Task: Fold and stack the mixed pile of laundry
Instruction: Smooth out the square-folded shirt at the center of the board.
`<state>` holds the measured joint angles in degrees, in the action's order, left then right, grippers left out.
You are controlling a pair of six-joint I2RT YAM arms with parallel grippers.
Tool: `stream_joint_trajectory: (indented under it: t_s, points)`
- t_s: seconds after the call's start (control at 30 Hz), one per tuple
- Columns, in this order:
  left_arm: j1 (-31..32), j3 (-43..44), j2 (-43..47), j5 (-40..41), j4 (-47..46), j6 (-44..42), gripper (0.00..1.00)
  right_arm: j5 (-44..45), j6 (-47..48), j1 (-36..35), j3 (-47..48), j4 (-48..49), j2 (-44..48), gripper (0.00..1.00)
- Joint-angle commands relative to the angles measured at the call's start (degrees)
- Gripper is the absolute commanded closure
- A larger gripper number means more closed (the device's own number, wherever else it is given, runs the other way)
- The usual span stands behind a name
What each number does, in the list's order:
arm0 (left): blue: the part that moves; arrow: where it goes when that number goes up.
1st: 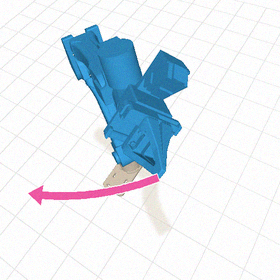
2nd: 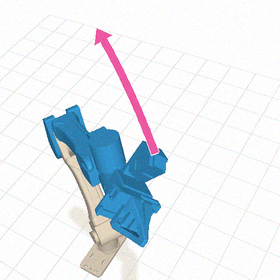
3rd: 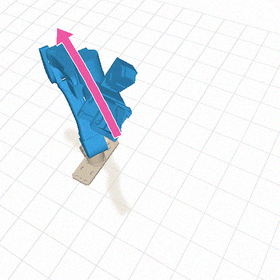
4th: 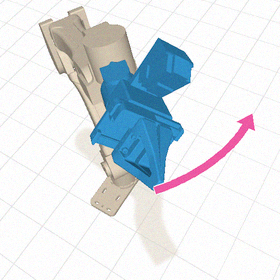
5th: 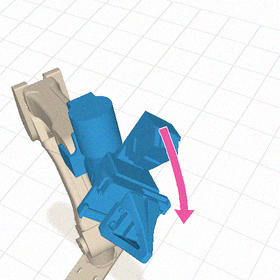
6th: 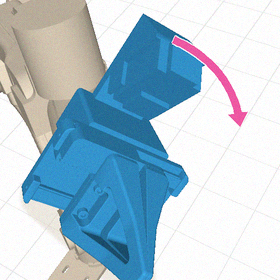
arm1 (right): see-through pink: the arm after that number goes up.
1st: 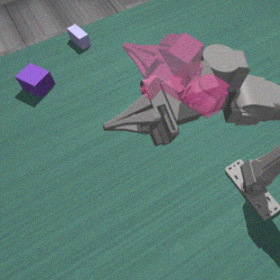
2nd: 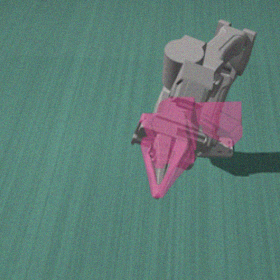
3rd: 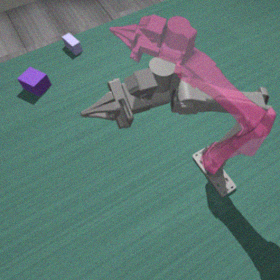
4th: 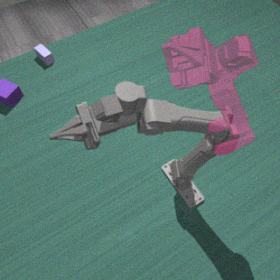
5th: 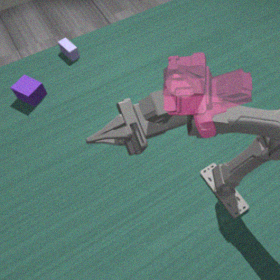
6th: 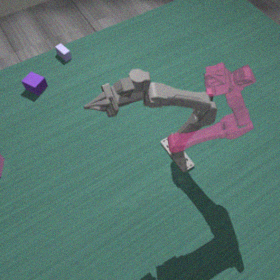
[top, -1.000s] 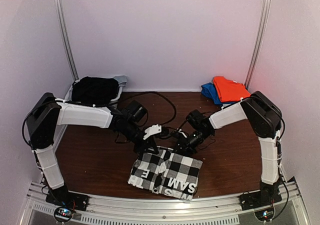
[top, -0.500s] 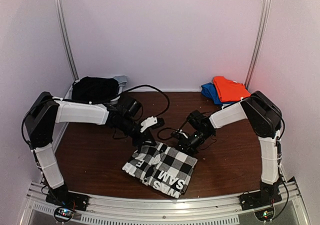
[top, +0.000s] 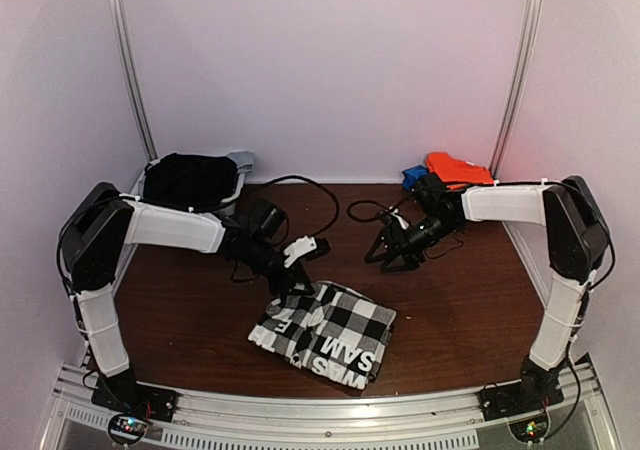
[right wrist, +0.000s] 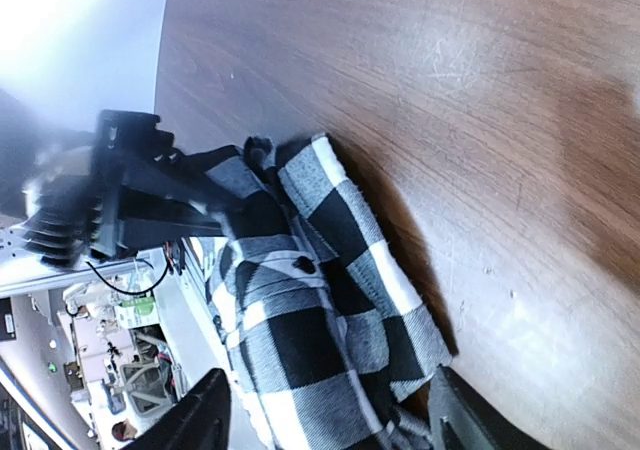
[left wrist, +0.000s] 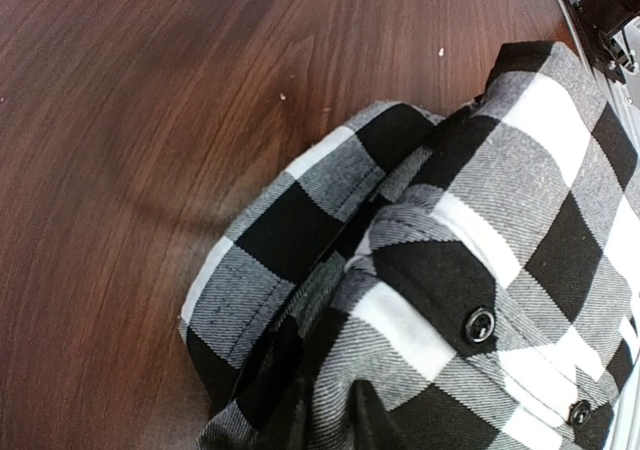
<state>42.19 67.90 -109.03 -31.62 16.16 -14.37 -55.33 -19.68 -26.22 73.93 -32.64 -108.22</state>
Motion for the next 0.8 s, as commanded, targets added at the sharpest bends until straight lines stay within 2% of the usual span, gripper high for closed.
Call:
stream_joint_trajectory:
  t_s: [0.0,0.07,0.17,0.27,0.37,0.4,0.43,0.5,0.6,0.67,0.77]
  points:
    - [-0.6,2.6,-1.7,1.2,-0.9,3.6,0.68,3.7,1.0,-0.2,-3.7,-4.6,5.6,0.26]
    - [-0.8,3.7,-1.8,1.2,0.8,5.0,0.52,2.3,1.4,-0.3,-6.9,-5.1,8.0,0.20]
    - [-1.9,4.5,-1.1,-0.8,3.0,6.8,0.36,1.6,1.9,-0.5,-11.3,-5.3,11.7,0.14]
    - [-3.0,3.9,0.2,-1.3,4.3,7.9,0.31,2.6,3.3,-1.9,-13.5,-7.3,13.6,0.14]
    - [-4.0,3.4,1.2,-0.8,5.1,9.5,0.17,4.5,3.1,-3.8,-15.8,-7.7,13.2,0.15]
    - [-4.3,3.3,1.3,-0.9,5.4,9.9,0.07,5.3,2.8,-4.4,-16.2,-7.5,12.7,0.16]
    - [-4.6,3.0,1.5,-0.6,5.5,10.5,0.03,6.6,2.4,-4.9,-16.4,-7.2,12.2,0.16]
    - [-5.1,2.3,1.5,0.6,5.3,12.1,0.02,8.1,0.8,-5.1,-17.5,-5.7,11.1,0.19]
    - [-5.9,1.2,0.6,2.2,5.3,15.0,0.02,10.1,0.1,-5.1,-18.5,-4.6,7.7,0.29]
    - [-6.4,0.2,0.0,3.6,5.0,18.1,0.02,12.8,-0.2,-5.0,-18.4,-3.8,5.3,0.41]
    - [-6.6,-1.6,-0.4,5.5,3.5,21.6,0.02,16.8,-1.0,-4.5,-16.4,-3.0,2.3,0.71]
